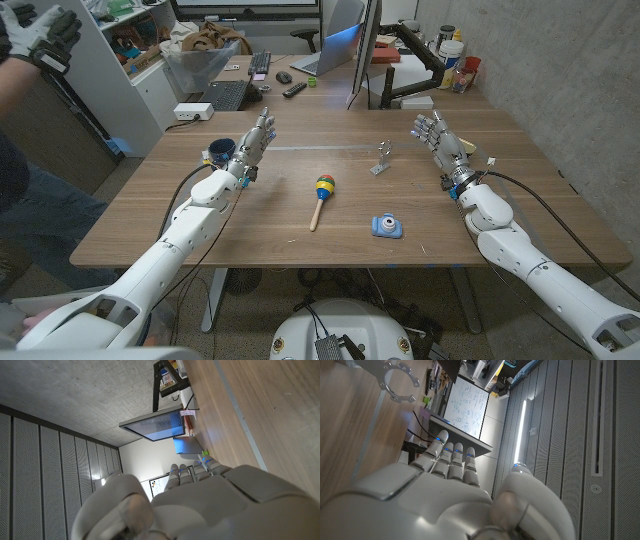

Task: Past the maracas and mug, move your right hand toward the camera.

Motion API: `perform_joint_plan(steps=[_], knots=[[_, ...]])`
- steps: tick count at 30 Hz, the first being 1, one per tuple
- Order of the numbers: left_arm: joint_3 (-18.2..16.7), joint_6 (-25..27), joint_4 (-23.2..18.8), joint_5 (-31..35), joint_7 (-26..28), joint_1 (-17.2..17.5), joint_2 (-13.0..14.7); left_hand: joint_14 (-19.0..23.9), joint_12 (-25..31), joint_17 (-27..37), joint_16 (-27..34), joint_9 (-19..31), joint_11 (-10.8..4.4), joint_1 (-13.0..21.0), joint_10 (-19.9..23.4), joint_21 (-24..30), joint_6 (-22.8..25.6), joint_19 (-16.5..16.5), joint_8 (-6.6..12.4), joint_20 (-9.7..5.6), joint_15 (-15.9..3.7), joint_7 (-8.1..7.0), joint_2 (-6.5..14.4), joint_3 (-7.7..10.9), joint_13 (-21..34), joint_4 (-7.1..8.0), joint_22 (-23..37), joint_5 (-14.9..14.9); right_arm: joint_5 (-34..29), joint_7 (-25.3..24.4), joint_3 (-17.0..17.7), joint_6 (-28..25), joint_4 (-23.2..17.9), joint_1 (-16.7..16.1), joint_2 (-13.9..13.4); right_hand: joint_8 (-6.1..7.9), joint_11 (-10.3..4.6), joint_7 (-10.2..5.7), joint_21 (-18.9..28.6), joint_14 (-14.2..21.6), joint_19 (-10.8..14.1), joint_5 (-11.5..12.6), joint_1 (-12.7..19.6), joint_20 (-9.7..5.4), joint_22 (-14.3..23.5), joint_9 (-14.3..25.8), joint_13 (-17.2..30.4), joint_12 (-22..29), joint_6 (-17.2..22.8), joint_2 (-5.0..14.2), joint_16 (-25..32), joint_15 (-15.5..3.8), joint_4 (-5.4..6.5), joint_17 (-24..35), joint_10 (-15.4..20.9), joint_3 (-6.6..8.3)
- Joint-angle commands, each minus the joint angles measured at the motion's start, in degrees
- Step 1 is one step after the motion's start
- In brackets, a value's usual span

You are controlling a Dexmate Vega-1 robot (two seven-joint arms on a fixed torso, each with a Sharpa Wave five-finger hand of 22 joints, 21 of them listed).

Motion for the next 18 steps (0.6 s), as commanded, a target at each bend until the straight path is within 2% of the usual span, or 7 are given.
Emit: perform_joint_plan(steps=[1, 14, 18], knots=[[0.0, 0.1, -0.4, 0.5, 0.1, -0.3, 0.3, -0.1, 0.4, 0.1, 0.2, 0.3, -0.08, 0.3, 0.1, 0.0, 0.3, -0.1, -0.05, 0.15, 0.2, -0.05, 0.6, -0.2, 0.1, -0.33, 0.3, 0.0, -0.8, 0.3, -0.2, 1.5, -1.7, -0.7, -0.6, 0.12, -0.01, -0.11, -0.1, 0.2, 0.3, 0.3, 0.2, -0.09, 0.3, 0.3, 0.2, 0.1, 0.5, 0.37, -0.1, 0.13, -0.52, 0.1, 0.3, 0.13], [0.1, 0.2, -0.4, 0.4, 0.2, -0.2, 0.3, 0.0, 0.4, 0.1, 0.2, 0.3, 0.02, 0.5, 0.1, -0.1, 0.5, -0.1, -0.02, 0.19, 0.18, -0.09, 0.8, -0.25, 0.1, -0.38, 0.3, -0.1, -3.1, -0.7, -0.4, 2.2, -4.0, -1.7, -2.2, 0.05, 0.15, -0.35, -0.5, 0.2, 0.3, 0.3, 0.2, -0.02, 0.3, 0.3, 0.2, 0.1, 0.6, 0.42, -0.2, 0.26, -0.64, 0.1, 0.5, 0.11], [0.0, -0.7, -0.2, 0.3, -0.1, -0.1, -0.1, 0.0, 0.4, 0.1, 0.2, 0.3, -0.09, 0.5, 0.2, -0.2, 0.6, -0.1, -0.02, 0.2, 0.15, -0.09, 0.8, -0.27, 0.1, -0.39, 0.3, -0.2, -2.3, 0.0, -0.7, 2.5, -4.6, -1.5, -1.5, 0.05, 0.22, -0.39, -0.5, 0.2, 0.3, 0.3, 0.2, 0.0, 0.3, 0.3, 0.2, 0.1, 0.6, 0.43, -0.2, 0.26, -0.66, 0.1, 0.6, 0.1]])
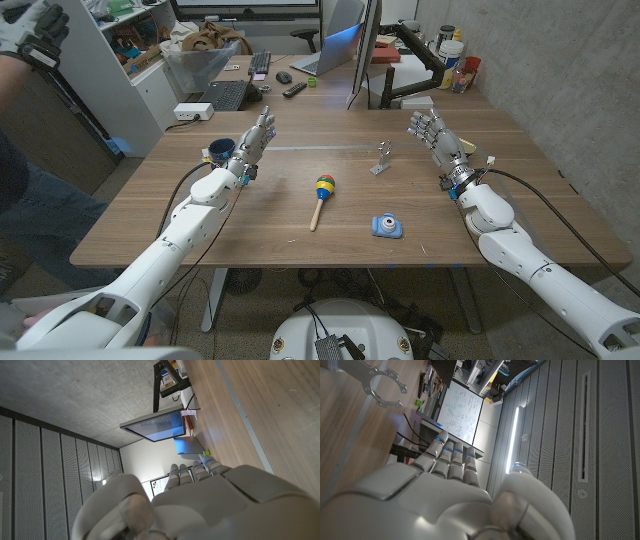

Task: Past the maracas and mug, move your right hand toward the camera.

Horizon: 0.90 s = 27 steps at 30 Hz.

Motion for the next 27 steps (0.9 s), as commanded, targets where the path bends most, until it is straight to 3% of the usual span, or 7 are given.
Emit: perform_joint_plan(steps=[1, 11, 27], knots=[[-0.1, -1.0, 0.2, -0.3, -0.2, 0.2, -0.4, 0.0, 0.4, 0.2, 0.2, 0.3, -0.11, 0.2, 0.2, -0.2, 0.3, 0.0, -0.01, 0.21, 0.11, 0.26, 0.5, -0.11, 0.1, -0.23, 0.3, -0.2, -1.1, -0.1, -0.7, 1.1, -2.0, -0.1, -0.2, 0.05, 0.21, -0.09, -0.1, 0.2, 0.3, 0.3, 0.2, 0.0, 0.3, 0.3, 0.2, 0.1, 0.3, 0.43, -0.2, 0.29, -0.28, 0.1, 0.6, 0.05], [-0.2, -1.4, 2.2, -1.3, -1.6, 0.1, -0.9, 0.0, 0.3, 0.2, 0.2, 0.3, -0.15, 0.3, 0.2, -0.3, 0.6, 0.0, 0.06, 0.23, 0.09, 0.37, 0.6, -0.16, 0.1, -0.25, 0.3, -0.3, -3.3, 0.0, -1.8, 1.2, -2.6, 0.6, -0.4, -0.01, 0.22, -0.15, -0.4, 0.2, 0.3, 0.2, 0.2, 0.11, 0.3, 0.3, 0.2, 0.0, 0.4, 0.43, -0.3, 0.37, -0.38, 0.1, 0.6, 0.02], [-0.6, -2.4, 1.8, -1.0, -1.5, 0.2, -0.5, 0.1, 0.4, 0.2, 0.2, 0.3, -0.14, 0.5, 0.4, -0.5, 0.8, -0.1, 0.06, 0.38, 0.02, 0.39, 0.7, -0.24, 0.1, -0.27, 0.4, -0.4, -6.1, -2.1, -1.9, 1.6, -3.7, 0.1, -1.2, -0.08, 0.17, -0.26, -0.8, 0.3, 0.4, 0.2, 0.2, 0.22, 0.3, 0.3, 0.2, 0.0, 0.4, 0.43, -0.3, 0.31, -0.53, 0.1, 0.9, -0.04]])
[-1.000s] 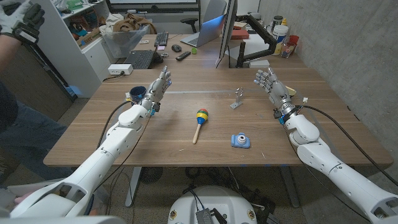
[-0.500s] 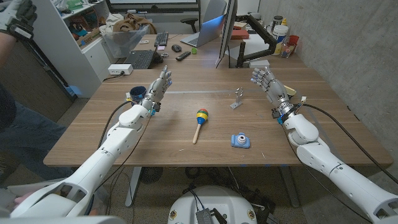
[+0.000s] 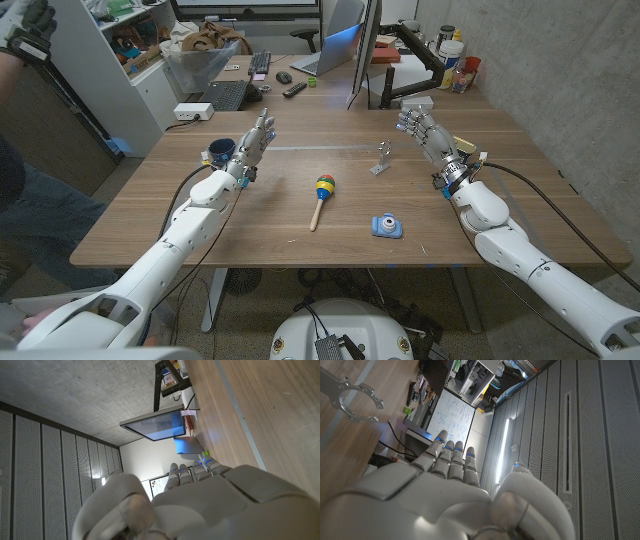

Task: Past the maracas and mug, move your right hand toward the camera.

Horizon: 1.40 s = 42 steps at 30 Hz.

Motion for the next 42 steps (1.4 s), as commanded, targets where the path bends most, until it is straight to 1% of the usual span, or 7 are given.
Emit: perform_joint_plan(steps=[1, 12, 22, 27, 32, 38, 42], knots=[[-0.2, -1.0, -0.1, 0.2, 0.0, 0.1, 0.1, 0.1, 0.4, 0.2, 0.3, 0.3, -0.18, 0.3, 0.4, -0.1, 0.4, -0.1, 0.06, 0.38, 0.01, -0.04, 0.5, -0.25, 0.1, -0.27, 0.1, -0.2, -2.5, -1.7, -0.2, 0.7, -0.4, -0.2, -0.4, -0.08, 0.06, -0.26, -0.4, 0.4, 0.4, 0.2, 0.2, 0.23, 0.3, 0.3, 0.2, 0.0, 0.4, 0.43, 0.0, 0.3, -0.39, 0.1, 0.4, 0.12], [-0.1, -0.5, -1.5, 0.8, 0.8, -0.1, 0.4, 0.3, 0.4, 0.2, 0.3, 0.3, -0.22, 0.4, 0.6, -0.1, 0.8, 0.0, 0.14, 0.41, -0.09, -0.04, 0.6, -0.31, 0.1, -0.29, 0.1, -0.3, -4.0, -2.2, 0.0, 2.4, 0.3, -0.4, -0.7, -0.07, -0.25, -0.41, -0.7, 0.7, 0.6, 0.2, 0.3, 0.24, 0.3, 0.3, 0.2, 0.1, 0.6, 0.41, 0.0, 0.02, -0.5, 0.1, 0.7, 0.08], [-0.1, 0.1, -2.9, 1.1, 1.6, 0.4, 0.6, 0.4, 0.5, 0.2, 0.3, 0.3, -0.35, 0.5, 0.9, -0.2, 1.0, 0.1, 0.17, 0.43, -0.15, -0.09, 0.7, -0.36, 0.1, -0.3, 0.1, -0.4, -4.4, -2.4, 0.9, 4.2, 0.1, -1.6, -1.9, -0.02, -0.58, -0.54, -0.8, 1.1, 1.2, 0.2, 0.3, 0.18, 0.3, 0.3, 0.2, 0.2, 1.0, 0.31, 0.1, -0.16, -0.64, 0.1, 1.2, -0.01], [-0.1, 0.5, -3.5, 1.2, 1.8, 0.6, 1.0, 0.4, 0.4, 0.2, 0.3, 0.3, -0.32, 0.5, 0.8, -0.3, 1.1, 0.1, 0.16, 0.47, -0.14, -0.08, 0.7, -0.39, 0.1, -0.31, 0.1, -0.4, -4.9, -2.5, 1.3, 5.3, 0.1, -1.9, -2.3, -0.01, -0.32, -0.54, -0.9, 1.3, 1.6, 0.2, 0.2, 0.21, 0.3, 0.3, 0.2, 0.3, 1.1, 0.27, 0.1, -0.26, -0.69, 0.1, 1.5, -0.06], [-0.4, -0.1, -3.7, 1.1, 2.3, 0.9, 0.6, 0.5, 0.5, 0.2, 0.3, 0.3, -0.43, 0.6, 0.9, -0.3, 1.1, 0.2, 0.15, 0.47, -0.22, -0.16, 0.8, -0.41, 0.1, -0.32, 0.1, -0.5, -5.4, -2.9, 1.5, 5.6, 0.3, -2.0, -2.4, -0.04, -0.42, -0.63, -0.9, 1.5, 1.8, 0.2, 0.2, 0.2, 0.3, 0.3, 0.2, 0.3, 1.1, 0.23, 0.1, -0.36, -0.74, 0.1, 1.8, -0.11], [-0.4, 0.2, -4.3, 1.4, 2.5, 1.3, 1.1, 0.6, 0.5, 0.2, 0.3, 0.3, -0.45, 0.6, 1.0, -0.4, 1.3, 0.2, 0.18, 0.51, -0.23, -0.21, 0.8, -0.45, 0.1, -0.32, 0.1, -0.5, -6.2, -3.4, 1.9, 5.9, 0.0, -2.5, -3.1, 0.01, -0.47, -0.59, -1.0, 1.7, 2.0, 0.3, 0.2, 0.2, 0.3, 0.3, 0.2, 0.3, 1.3, 0.19, 0.2, -0.39, -0.77, 0.1, 1.8, -0.15], [-0.5, 0.5, -5.1, 1.7, 2.8, 1.7, 1.6, 0.8, 0.5, 0.2, 0.4, 0.3, -0.43, 0.7, 1.2, -0.2, 1.4, 0.8, 0.16, 0.65, -0.21, -0.22, 0.9, -0.48, 0.1, -0.32, 0.1, -0.6, -6.6, -3.6, 2.2, 6.4, -0.1, -2.9, -3.4, 0.12, -1.03, -0.56, -1.0, 2.2, 2.5, 0.3, 0.2, 0.11, 0.3, 0.3, 0.2, 0.4, 1.8, 0.11, 0.3, -0.78, -0.85, 0.0, 2.3, -0.23]])
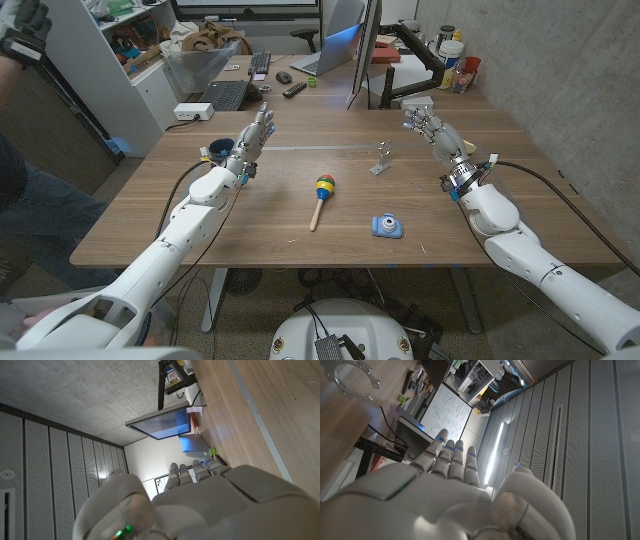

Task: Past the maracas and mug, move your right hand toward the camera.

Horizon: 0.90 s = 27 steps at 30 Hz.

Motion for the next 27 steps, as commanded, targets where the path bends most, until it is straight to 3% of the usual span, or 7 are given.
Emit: perform_joint_plan(steps=[1, 14, 27], knots=[[-0.3, 0.6, -1.8, 0.5, 0.7, 0.9, 1.0, 0.5, 0.5, 0.2, 0.4, 0.3, 0.05, 0.2, 0.2, 0.1, 0.4, 0.8, 0.14, 0.36, 0.1, 0.28, 0.4, -0.26, 0.1, -0.09, 0.1, -0.1, -1.4, -0.9, 0.8, 1.5, -0.2, -1.0, -1.0, 0.17, -0.42, -0.11, -0.3, 0.8, 0.8, 0.3, 0.1, -0.2, 0.3, 0.3, 0.2, 0.5, 1.0, 0.09, 0.2, -0.44, -0.24, 0.0, 1.0, 0.08], [0.0, 2.0, -2.4, 0.9, 0.8, 0.5, 1.6, 0.9, 0.5, 0.2, 0.5, 0.3, 0.21, 0.3, 0.5, 0.1, 0.5, 1.1, 0.06, 0.39, 0.08, 0.25, 0.5, -0.36, 0.1, -0.09, 0.1, -0.3, -2.3, -1.3, 1.2, 4.1, 0.1, -1.5, -0.5, 0.27, -0.97, -0.07, -0.6, 1.5, 1.4, 0.4, 0.2, -0.32, 0.3, 0.3, 0.2, 0.6, 1.7, 0.04, 0.3, -0.71, -0.46, 0.0, 1.9, 0.01], [-0.3, 1.5, -3.0, 1.2, 0.9, 1.0, 2.1, 1.8, 0.7, 0.3, 0.7, 0.3, 0.22, 0.4, 1.1, 0.5, 0.6, 2.6, -0.01, 0.47, 0.42, 0.3, 0.6, -0.55, 0.1, -0.08, 0.2, -0.4, -5.9, -3.4, 2.3, 4.8, -1.2, -3.3, -2.2, 0.18, -0.8, -0.17, -0.9, 1.7, 1.7, 0.5, 0.3, -0.33, 0.4, 0.3, 0.1, 0.6, 1.8, 0.05, 0.2, -0.89, -0.65, 0.0, 2.1, 0.02]])
